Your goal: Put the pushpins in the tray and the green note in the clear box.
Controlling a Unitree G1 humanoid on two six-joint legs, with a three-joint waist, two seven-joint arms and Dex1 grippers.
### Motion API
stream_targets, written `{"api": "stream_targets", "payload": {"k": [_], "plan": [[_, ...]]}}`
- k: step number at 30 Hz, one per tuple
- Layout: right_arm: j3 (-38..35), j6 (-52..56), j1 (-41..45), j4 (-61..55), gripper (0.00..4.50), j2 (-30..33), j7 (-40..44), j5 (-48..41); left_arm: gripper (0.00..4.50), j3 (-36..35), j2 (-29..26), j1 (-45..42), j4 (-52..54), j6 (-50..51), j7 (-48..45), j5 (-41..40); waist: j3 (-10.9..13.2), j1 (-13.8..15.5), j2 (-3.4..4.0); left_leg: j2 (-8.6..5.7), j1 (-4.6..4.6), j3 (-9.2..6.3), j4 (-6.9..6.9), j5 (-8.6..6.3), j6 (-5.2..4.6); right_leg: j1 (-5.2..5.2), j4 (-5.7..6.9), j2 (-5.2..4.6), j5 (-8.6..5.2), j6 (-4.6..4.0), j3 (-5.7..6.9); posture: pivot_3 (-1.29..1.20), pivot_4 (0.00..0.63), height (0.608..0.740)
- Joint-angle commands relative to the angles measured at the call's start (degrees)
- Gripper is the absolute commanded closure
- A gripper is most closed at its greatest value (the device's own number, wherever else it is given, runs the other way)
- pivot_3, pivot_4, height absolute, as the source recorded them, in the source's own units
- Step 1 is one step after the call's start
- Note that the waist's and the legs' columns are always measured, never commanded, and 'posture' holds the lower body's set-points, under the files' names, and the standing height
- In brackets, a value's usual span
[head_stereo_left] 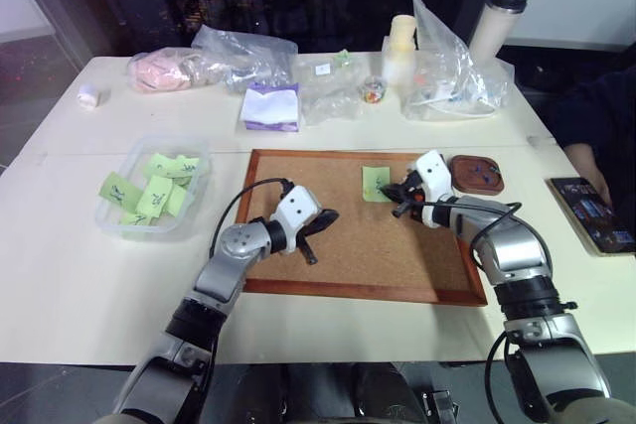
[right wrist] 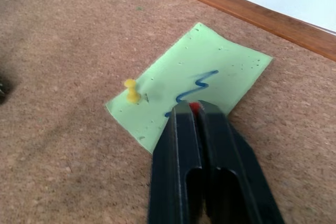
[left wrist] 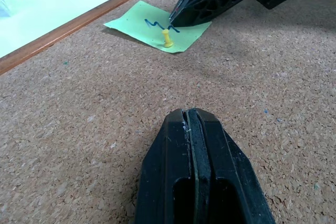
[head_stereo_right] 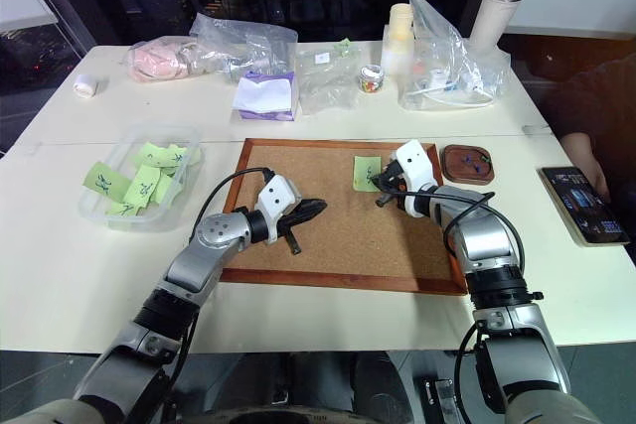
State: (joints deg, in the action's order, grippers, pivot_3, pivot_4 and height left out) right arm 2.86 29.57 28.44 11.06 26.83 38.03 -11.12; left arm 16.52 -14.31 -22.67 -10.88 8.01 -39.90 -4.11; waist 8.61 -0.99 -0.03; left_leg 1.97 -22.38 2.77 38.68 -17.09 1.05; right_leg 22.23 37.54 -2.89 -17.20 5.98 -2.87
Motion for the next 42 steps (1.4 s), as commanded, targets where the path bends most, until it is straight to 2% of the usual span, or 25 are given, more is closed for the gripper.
{"api": "stream_targets", "payload": {"k": [1, 17, 22, 26, 33, 42], "plan": [[-0.83, -0.23, 0.63, -2.13, 4.46, 0.18, 0.43, -0.52, 4.50, 0.66, -1.12, 2.42, -4.63, 2.48, 1.07, 2.49, 0.00, 0.00, 0.00, 0.00, 0.00, 0.00, 0.00, 0.00, 0.00, 0.00, 0.00, 0.00, 0.00, 0.00, 0.00, 0.00, 0.150, 0.740], [-10.12, 6.81, 3.24, -10.18, 4.46, 4.33, -2.74, -5.15, 4.50, 2.42, -1.18, 2.57, -6.75, 2.93, 1.19, 3.66, -0.01, 0.18, 0.00, 0.00, 0.10, -0.01, -0.40, 0.01, 0.01, -0.03, -0.28, -0.11, 0.01, -0.01, 0.00, 0.00, 0.150, 0.740], [-16.68, 4.66, 3.13, -2.97, 4.46, 8.03, -6.19, -3.94, 4.50, 2.58, -0.95, 2.14, -7.27, 2.61, 1.15, 3.71, -0.01, 0.36, -0.01, -0.02, 0.10, 0.00, -0.42, 0.01, 0.00, -0.04, -0.33, -0.13, 0.01, -0.02, -0.01, 0.00, 0.150, 0.740], [-18.75, 1.30, 3.32, 4.87, 4.46, 10.00, -8.11, -2.95, 4.50, 2.76, -1.01, 2.06, -7.37, 2.37, 1.07, 3.65, -0.01, 0.20, -0.01, -0.08, 0.10, 0.03, -0.47, 0.01, 0.00, -0.06, -0.41, -0.25, 0.00, -0.03, 0.00, 0.00, 0.150, 0.740], [-18.40, -3.94, 6.09, 16.14, 4.46, 10.47, -8.84, -1.64, 4.50, 2.72, -1.10, 1.96, -7.30, 2.34, 0.98, 3.70, -0.02, 0.05, 0.02, -0.12, 0.16, 0.06, -0.49, 0.05, -0.06, -0.09, -0.41, -0.22, 0.00, -0.03, -0.04, 0.00, 0.150, 0.740], [-17.24, -6.96, 6.89, 22.88, 4.46, 9.56, -8.89, -0.67, 4.50, 2.49, -1.41, 2.39, -6.76, 2.35, 1.27, 3.76, -0.03, 0.04, 0.02, -0.11, 0.16, 0.04, -0.49, 0.05, -0.06, -0.10, -0.41, -0.22, 0.01, -0.01, -0.04, 0.00, 0.150, 0.740]]}}
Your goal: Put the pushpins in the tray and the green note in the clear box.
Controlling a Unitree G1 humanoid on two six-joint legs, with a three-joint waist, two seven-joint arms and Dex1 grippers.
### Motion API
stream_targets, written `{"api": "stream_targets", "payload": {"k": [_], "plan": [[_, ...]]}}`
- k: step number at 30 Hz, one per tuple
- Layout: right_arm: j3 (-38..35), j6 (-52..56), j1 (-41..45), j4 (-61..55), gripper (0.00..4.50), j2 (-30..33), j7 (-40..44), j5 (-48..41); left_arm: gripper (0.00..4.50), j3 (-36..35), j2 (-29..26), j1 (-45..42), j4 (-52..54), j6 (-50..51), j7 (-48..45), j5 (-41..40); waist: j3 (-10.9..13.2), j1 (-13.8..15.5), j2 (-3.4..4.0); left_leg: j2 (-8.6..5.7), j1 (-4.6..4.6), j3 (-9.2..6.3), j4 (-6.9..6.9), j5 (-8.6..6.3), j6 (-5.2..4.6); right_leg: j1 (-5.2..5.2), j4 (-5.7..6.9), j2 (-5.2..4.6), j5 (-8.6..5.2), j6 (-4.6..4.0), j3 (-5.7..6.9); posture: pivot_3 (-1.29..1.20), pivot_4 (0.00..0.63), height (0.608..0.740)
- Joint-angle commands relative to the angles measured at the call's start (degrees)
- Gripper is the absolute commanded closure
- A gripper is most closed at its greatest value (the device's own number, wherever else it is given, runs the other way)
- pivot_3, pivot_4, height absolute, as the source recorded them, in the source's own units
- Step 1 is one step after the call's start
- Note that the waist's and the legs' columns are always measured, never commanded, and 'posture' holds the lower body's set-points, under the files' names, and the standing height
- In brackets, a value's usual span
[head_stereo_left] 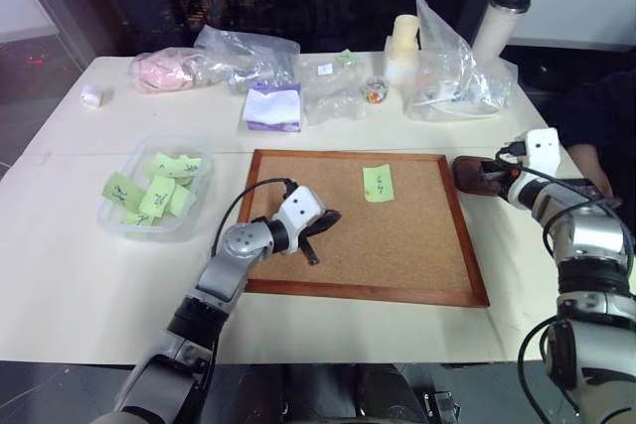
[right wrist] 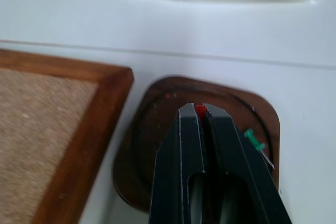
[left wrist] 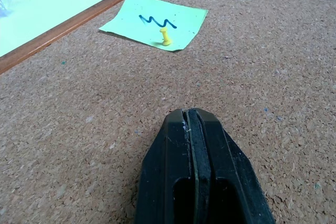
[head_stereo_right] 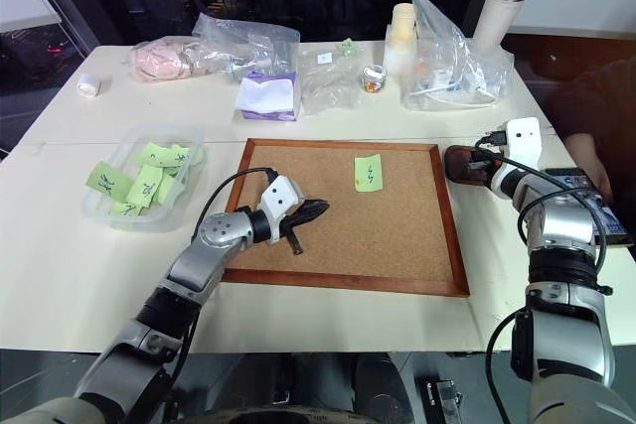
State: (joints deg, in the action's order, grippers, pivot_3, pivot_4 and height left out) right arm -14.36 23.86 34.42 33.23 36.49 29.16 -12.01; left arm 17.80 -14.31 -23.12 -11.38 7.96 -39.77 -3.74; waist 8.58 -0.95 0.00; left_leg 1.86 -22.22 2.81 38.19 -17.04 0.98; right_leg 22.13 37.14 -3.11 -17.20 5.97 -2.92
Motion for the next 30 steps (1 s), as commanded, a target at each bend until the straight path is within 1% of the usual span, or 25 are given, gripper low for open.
{"api": "stream_targets", "payload": {"k": [1, 7, 12, 13, 15, 17, 19, 22, 30], "plan": [[0.13, -1.25, 0.59, 0.91, 4.46, -0.28, 0.15, 0.18, 4.50, 1.18, -1.43, 2.93, -6.19, 2.37, 1.20, 3.40, 0.00, 0.00, 0.00, 0.00, 0.01, 0.00, 0.00, 0.00, 0.00, -0.01, 0.00, 0.00, 0.00, 0.00, 0.00, 0.00, 0.150, 0.740], [0.74, -2.61, 0.99, 3.23, 4.46, -0.95, 0.05, 0.47, 4.50, 1.08, -1.39, 2.67, -6.42, 2.19, 1.28, 3.48, 0.00, -0.09, -0.01, 0.01, 0.05, -0.01, -0.01, 0.00, 0.00, -0.06, -0.01, 0.00, 0.00, 0.00, 0.00, 0.00, 0.150, 0.740], [0.07, -3.18, 2.39, 5.61, 4.46, -1.48, 0.01, -0.12, 4.50, 0.94, -1.23, 2.34, -6.65, 2.11, 1.29, 3.57, 0.02, -0.18, -0.03, 0.02, 0.28, -0.01, -0.04, 0.00, 0.00, -0.30, -0.06, 0.00, -0.01, -0.01, 0.00, 0.00, 0.150, 0.740], [-0.02, -3.18, 2.58, 5.75, 4.19, -1.51, 0.03, -0.20, 4.50, 0.93, -1.20, 2.38, -6.61, 2.09, 1.35, 3.59, 0.02, -0.20, -0.04, 0.02, 0.37, -0.01, -0.06, 0.00, 0.00, -0.37, -0.08, -0.01, -0.01, -0.02, 0.00, 0.00, 0.150, 0.740], [-0.05, -3.30, 2.85, 6.06, 3.51, -1.56, 0.01, -0.14, 4.50, 0.89, -1.15, 2.47, -6.53, 2.04, 1.47, 3.64, 0.03, -0.17, -0.06, 0.03, 0.58, -0.01, -0.14, -0.01, 0.00, -0.56, -0.13, -0.02, -0.02, -0.04, 0.00, 0.00, 0.150, 0.740], [0.15, -3.52, 3.03, 6.51, 2.56, -1.61, 0.05, 0.10, 4.50, 0.83, -1.13, 2.51, -6.49, 2.06, 1.56, 3.64, 0.03, -0.17, -0.05, 0.02, 0.74, -0.01, -0.21, -0.01, 0.00, -0.71, -0.18, -0.07, -0.10, -0.17, 0.01, 0.00, 0.150, 0.740], [0.20, -3.42, 3.17, 6.60, 1.49, -1.65, 0.13, 0.06, 4.50, 0.79, -1.13, 2.55, -6.46, 2.08, 1.60, 3.63, 0.03, -0.20, -0.05, 0.02, 0.74, 0.00, -0.22, -0.01, 0.00, -0.70, -0.18, -0.11, -0.10, -0.17, 0.01, 0.00, 0.150, 0.740], [0.14, -2.86, 3.12, 4.78, 0.07, -1.36, 0.23, -0.15, 4.50, 0.75, -1.17, 2.69, -6.20, 2.26, 1.64, 3.61, 0.03, -0.20, -0.05, 0.02, 0.76, -0.01, -0.22, -0.01, 0.00, -0.72, -0.17, -0.14, -0.10, -0.17, 0.01, 0.00, 0.150, 0.740], [-0.41, 2.08, 1.67, -7.34, 0.03, -0.53, 0.88, -1.91, 4.50, 0.73, -1.03, 2.92, -6.25, 2.16, 1.68, 3.51, 0.03, -0.19, -0.04, 0.02, 0.75, -0.02, -0.27, -0.01, 0.01, -0.71, -0.18, -0.38, -0.10, -0.18, 0.03, 0.00, 0.150, 0.740]]}}
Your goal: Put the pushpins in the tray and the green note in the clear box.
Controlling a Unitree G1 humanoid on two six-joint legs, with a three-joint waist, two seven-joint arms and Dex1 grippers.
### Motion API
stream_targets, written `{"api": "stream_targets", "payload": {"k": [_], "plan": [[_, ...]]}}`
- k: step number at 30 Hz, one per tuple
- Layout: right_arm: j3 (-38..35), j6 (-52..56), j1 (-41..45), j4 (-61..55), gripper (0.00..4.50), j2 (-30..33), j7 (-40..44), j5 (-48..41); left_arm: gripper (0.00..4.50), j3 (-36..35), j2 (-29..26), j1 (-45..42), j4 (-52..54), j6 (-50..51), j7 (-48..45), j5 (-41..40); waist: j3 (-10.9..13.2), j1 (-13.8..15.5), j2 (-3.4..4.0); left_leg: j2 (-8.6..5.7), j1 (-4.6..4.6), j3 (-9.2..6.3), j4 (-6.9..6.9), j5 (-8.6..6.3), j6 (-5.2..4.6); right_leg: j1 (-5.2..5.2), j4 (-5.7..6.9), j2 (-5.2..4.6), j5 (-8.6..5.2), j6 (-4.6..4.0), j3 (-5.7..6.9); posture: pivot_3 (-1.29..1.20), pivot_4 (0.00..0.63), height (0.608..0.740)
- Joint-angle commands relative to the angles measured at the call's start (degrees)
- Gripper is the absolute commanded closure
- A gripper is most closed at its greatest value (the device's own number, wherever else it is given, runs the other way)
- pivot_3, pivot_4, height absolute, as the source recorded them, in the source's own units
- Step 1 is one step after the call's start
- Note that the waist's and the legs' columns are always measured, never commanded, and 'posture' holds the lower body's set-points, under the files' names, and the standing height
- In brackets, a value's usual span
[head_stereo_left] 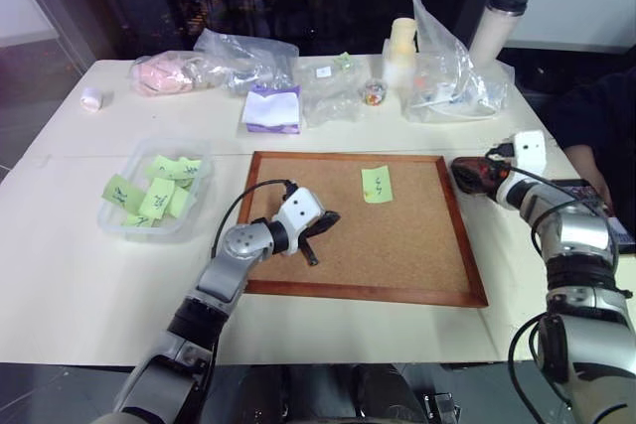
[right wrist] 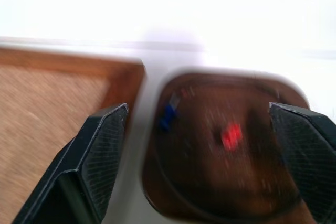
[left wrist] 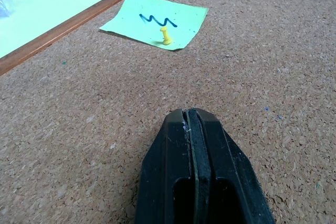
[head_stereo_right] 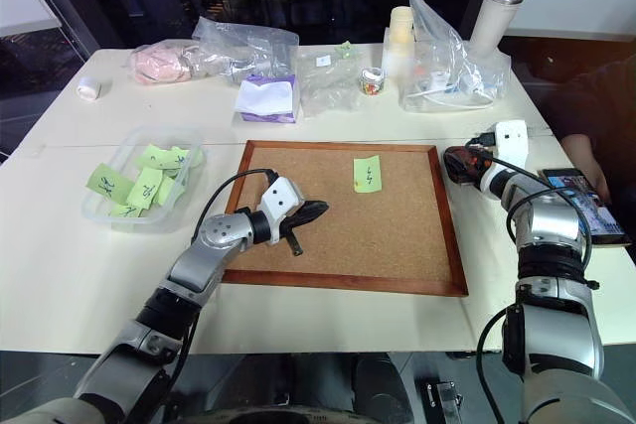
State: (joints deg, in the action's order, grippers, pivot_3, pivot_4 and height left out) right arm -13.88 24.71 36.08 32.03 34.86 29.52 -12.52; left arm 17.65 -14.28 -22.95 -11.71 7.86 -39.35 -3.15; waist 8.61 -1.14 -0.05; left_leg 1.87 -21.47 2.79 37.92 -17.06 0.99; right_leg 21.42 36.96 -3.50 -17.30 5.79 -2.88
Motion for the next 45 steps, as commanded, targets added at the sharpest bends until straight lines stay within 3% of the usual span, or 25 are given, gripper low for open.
{"api": "stream_targets", "payload": {"k": [1, 5, 7, 9, 15, 25, 35, 38, 41, 45], "plan": [[-0.64, 2.12, -0.38, -8.19, 0.03, 1.05, 0.93, -1.71, 4.50, 0.88, -1.00, 2.71, -5.96, 2.23, 1.25, 2.89, 0.00, 0.01, 0.00, 0.00, 0.00, 0.00, 0.00, 0.00, 0.00, 0.00, 0.00, -0.02, 0.00, 0.00, 0.01, 0.00, 0.150, 0.740], [0.93, 6.70, -2.79, -17.58, 0.03, 0.48, 3.52, -3.53, 4.50, 0.89, -0.78, 2.46, -6.23, 2.06, 1.24, 2.87, 0.00, 0.09, 0.00, 0.00, -0.01, -0.02, -0.03, 0.00, 0.00, 0.01, -0.02, -0.07, -0.01, -0.01, 0.02, 0.00, 0.150, 0.740], [1.87, 8.59, -4.00, -21.58, 0.56, -0.32, 4.30, -4.55, 4.50, 0.85, -0.71, 2.27, -6.53, 1.91, 1.22, 2.88, 0.00, 0.09, 0.00, 0.00, -0.02, -0.02, -0.05, -0.01, 0.01, 0.01, -0.04, -0.11, -0.01, -0.03, 0.02, 0.00, 0.150, 0.740], [2.89, 10.51, -4.79, -24.85, 1.39, -1.57, 3.83, -5.19, 4.50, 0.84, -0.67, 2.09, -6.83, 1.76, 1.19, 2.92, 0.00, 0.10, 0.00, 0.01, -0.02, -0.02, -0.07, -0.01, 0.01, 0.01, -0.06, -0.15, -0.02, -0.05, 0.02, 0.00, 0.150, 0.740], [9.09, 13.48, -7.03, -32.50, 4.44, -5.49, 3.51, -4.67, 4.50, 0.86, -0.47, 1.61, -7.54, 1.22, 1.28, 2.97, 0.00, 0.22, 0.01, 0.01, -0.03, -0.04, -0.18, -0.01, 0.02, 0.05, -0.10, -0.29, -0.07, -0.16, 0.03, 0.00, 0.150, 0.740], [16.59, 11.00, -7.72, -30.97, 4.44, -9.58, 3.64, -1.85, 4.50, 0.71, -0.32, 1.99, -7.08, 1.04, 1.33, 2.93, -0.02, 0.20, 0.03, -0.02, -0.14, 0.11, -0.87, 0.01, 0.06, 0.11, -0.81, -0.87, 0.02, -0.29, 0.60, 0.00, 0.150, 0.740], [17.10, 11.93, -9.22, -33.05, 4.49, -10.46, 3.46, -1.89, 4.50, 0.70, -0.31, 2.37, -6.80, 1.07, 1.73, 2.91, -0.02, 0.14, 0.03, -0.03, -0.23, 0.15, -0.89, 0.01, 0.06, 0.03, -0.88, -1.02, 0.02, -0.29, 0.78, 0.00, 0.150, 0.740], [16.92, 12.24, -9.05, -33.29, 3.69, -10.80, 2.85, -1.70, 4.50, 0.72, -0.32, 2.41, -6.78, 1.04, 1.64, 2.88, -0.02, 0.12, 0.03, -0.04, -0.25, 0.15, -0.89, 0.01, 0.06, 0.04, -0.90, -1.04, 0.02, -0.29, 0.80, 0.00, 0.150, 0.740], [17.07, 12.67, -8.71, -33.63, 2.27, -10.76, 2.35, -1.34, 4.50, 0.82, -0.24, 2.39, -6.84, 0.99, 1.58, 2.87, -0.02, 0.12, 0.03, -0.03, -0.27, 0.15, -0.90, 0.01, 0.06, 0.04, -0.90, -1.05, 0.02, -0.29, 0.82, 0.00, 0.150, 0.740], [16.93, 12.91, -8.71, -34.15, 2.27, -10.59, 2.39, -1.57, 4.50, 0.79, -0.07, 2.19, -7.05, 0.93, 1.63, 2.83, -0.02, 0.12, 0.04, -0.03, -0.36, 0.15, -0.90, 0.01, 0.06, 0.07, -0.91, -1.09, 0.02, -0.29, 0.87, 0.00, 0.150, 0.740]]}}
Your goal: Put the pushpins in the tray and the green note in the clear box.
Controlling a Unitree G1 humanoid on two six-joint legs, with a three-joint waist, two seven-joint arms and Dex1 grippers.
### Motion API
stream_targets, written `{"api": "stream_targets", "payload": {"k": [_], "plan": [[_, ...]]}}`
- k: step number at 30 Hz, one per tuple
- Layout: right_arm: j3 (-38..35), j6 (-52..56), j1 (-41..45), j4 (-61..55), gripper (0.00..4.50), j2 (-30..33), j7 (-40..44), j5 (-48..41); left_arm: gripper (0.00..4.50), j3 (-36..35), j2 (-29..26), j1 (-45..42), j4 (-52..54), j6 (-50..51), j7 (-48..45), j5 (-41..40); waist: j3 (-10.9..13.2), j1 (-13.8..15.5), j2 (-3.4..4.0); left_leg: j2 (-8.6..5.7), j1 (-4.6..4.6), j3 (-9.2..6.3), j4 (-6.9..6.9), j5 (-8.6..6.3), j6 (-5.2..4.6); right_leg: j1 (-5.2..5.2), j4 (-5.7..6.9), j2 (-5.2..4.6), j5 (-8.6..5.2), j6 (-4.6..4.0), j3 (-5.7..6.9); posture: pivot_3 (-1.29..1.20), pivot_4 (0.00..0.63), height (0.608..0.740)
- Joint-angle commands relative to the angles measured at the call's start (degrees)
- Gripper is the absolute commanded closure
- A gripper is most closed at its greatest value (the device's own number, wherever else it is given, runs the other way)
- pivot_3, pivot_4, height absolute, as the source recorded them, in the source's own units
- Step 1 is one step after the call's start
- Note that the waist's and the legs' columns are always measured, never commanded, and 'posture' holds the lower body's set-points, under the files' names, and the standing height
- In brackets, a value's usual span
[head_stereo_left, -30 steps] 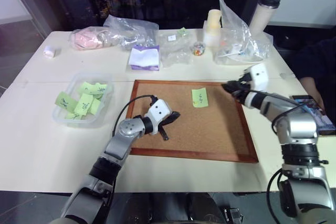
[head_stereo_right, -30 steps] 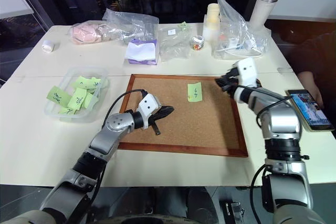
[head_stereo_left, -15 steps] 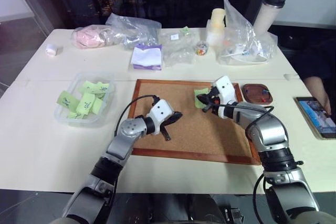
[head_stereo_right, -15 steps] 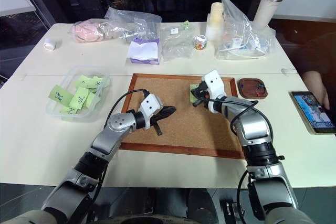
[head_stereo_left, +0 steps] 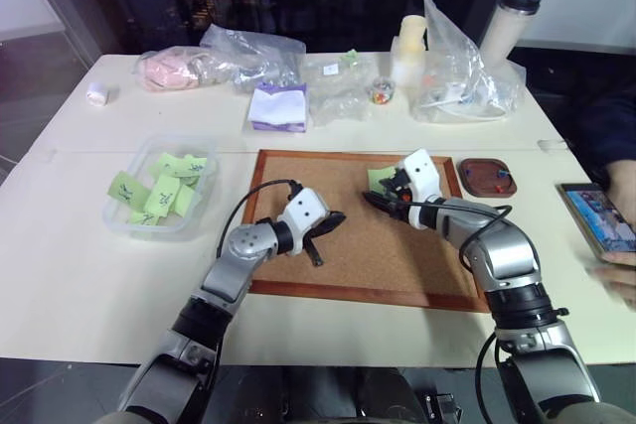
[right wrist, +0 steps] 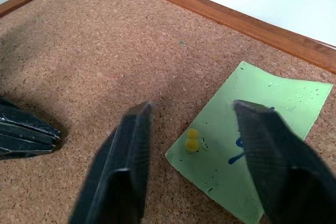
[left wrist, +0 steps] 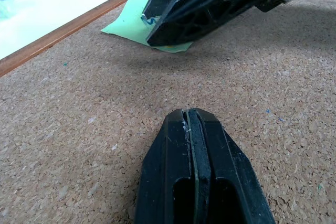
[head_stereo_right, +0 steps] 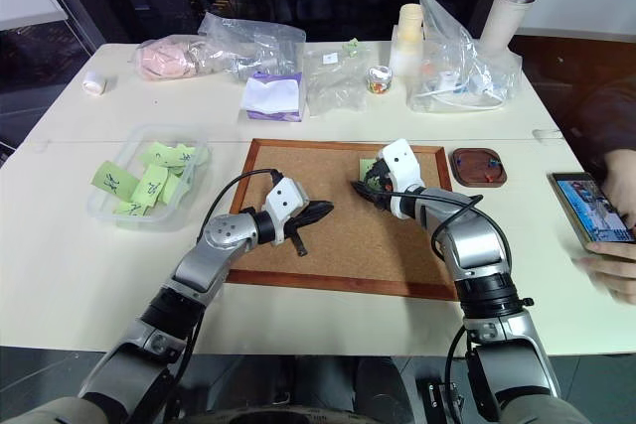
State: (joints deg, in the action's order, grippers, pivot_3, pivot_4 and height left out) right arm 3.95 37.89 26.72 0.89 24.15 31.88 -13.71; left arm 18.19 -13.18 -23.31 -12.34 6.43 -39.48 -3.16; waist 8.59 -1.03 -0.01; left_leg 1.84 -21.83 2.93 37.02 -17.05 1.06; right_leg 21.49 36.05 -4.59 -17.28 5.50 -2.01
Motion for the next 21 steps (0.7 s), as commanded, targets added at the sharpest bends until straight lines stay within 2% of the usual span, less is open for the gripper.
{"api": "stream_targets", "payload": {"k": [1, 9, 12, 15, 21], "plan": [[-0.99, -0.29, 0.59, -2.91, 2.27, 0.14, 0.06, -0.39, 4.50, 0.24, -1.11, 2.49, -6.47, 2.35, 1.79, 2.82, 0.00, 0.00, 0.00, 0.00, -0.06, 0.00, 0.00, 0.00, 0.00, 0.04, 0.00, -0.03, 0.00, 0.00, 0.03, 0.00, 0.150, 0.740], [-0.15, -2.54, -0.14, 1.16, 2.27, -0.25, 0.60, 0.65, 4.50, 0.01, -0.98, 2.51, -6.50, 2.30, 1.93, 2.75, -0.02, 0.04, 0.04, 0.01, -0.54, -0.04, 0.02, 0.18, 0.04, 0.57, 0.01, -0.25, 0.01, 0.01, 0.44, 0.00, 0.150, 0.740], [-0.15, -3.22, -0.17, 2.04, 3.10, -0.33, 0.80, 0.82, 4.50, -0.10, -1.08, 2.63, -6.41, 2.30, 1.98, 2.73, -0.02, 0.03, 0.04, 0.01, -0.55, -0.04, 0.02, 0.19, 0.02, 0.55, 0.00, -0.29, 0.00, 0.00, 0.52, 0.00, 0.150, 0.740], [-0.39, -3.26, 0.01, 2.12, 4.48, -0.43, 1.14, 0.73, 4.50, -0.17, -1.14, 2.73, -6.27, 2.42, 2.05, 2.73, -0.03, 0.03, 0.05, 0.01, -0.55, -0.05, 0.01, 0.20, 0.01, 0.53, 0.00, -0.30, 0.01, 0.01, 0.56, 0.00, 0.150, 0.740], [-1.29, -2.78, 0.24, 0.70, 4.48, -0.23, 1.53, 0.40, 4.50, -0.11, -1.19, 2.91, -6.03, 2.71, 2.23, 2.81, -0.03, 0.03, 0.05, 0.01, -0.55, -0.05, 0.02, 0.20, 0.00, 0.50, 0.00, -0.34, 0.01, 0.01, 0.61, 0.00, 0.150, 0.740]]}}
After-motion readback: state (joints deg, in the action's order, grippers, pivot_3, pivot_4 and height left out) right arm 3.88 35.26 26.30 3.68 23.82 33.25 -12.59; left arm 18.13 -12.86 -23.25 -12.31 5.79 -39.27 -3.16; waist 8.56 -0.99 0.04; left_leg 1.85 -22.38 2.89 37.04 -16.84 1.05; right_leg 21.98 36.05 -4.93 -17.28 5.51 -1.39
